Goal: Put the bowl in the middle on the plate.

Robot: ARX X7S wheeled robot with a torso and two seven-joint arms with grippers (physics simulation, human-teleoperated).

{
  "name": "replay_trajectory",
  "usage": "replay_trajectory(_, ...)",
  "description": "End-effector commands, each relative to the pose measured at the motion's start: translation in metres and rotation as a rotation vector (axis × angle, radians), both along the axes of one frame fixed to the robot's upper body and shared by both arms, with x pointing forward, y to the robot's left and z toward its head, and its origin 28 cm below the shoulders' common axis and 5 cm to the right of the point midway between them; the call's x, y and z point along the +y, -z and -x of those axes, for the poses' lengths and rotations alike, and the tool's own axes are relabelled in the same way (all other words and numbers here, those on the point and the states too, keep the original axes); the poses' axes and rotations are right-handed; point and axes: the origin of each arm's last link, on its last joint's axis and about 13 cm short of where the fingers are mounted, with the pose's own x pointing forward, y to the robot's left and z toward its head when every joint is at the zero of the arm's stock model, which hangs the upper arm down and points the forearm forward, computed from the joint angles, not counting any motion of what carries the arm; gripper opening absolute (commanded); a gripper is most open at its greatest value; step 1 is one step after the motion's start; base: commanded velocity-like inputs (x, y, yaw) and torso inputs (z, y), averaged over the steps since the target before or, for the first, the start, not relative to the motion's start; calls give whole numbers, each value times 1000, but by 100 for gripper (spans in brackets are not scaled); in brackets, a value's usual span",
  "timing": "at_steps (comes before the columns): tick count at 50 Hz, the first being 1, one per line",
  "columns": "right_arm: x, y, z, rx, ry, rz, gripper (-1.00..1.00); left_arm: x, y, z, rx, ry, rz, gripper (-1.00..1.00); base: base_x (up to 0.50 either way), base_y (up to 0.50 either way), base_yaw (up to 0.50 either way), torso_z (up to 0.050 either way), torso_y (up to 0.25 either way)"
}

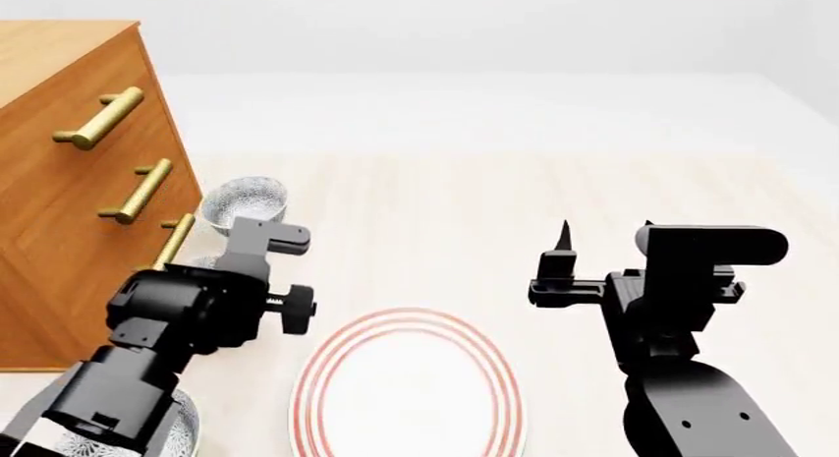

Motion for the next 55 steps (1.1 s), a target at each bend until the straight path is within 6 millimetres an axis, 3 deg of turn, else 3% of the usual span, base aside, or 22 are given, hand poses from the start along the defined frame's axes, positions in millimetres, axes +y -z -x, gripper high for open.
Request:
replay_trajectory(1,0,0,-1,0,-3,0,100,2,7,0,22,3,-10,100,0,0,0,0,0)
replay_trajectory(3,0,0,-1,0,-3,1,100,2,8,0,8,6,-15,100,0,0,0,0,0)
replay_trajectory(4,0,1,-1,1,-3,0,100,2,8,1,-2,-8,-26,-100,0,0,0,0,0)
replay_trajectory(26,1,-1,0,-2,-3,2,100,1,8,3,-6,20,-29,-100,0,0,0,0,0)
replay_trajectory(41,0,-1,0,-4,-2,3,100,-7,-37,30,-168,145,-24,-100,0,0,0,0,0)
replay_trajectory(55,0,-1,0,-5,1,1,100,-5,-46,33,-311,141,-122,-100,0,0,0,0,0)
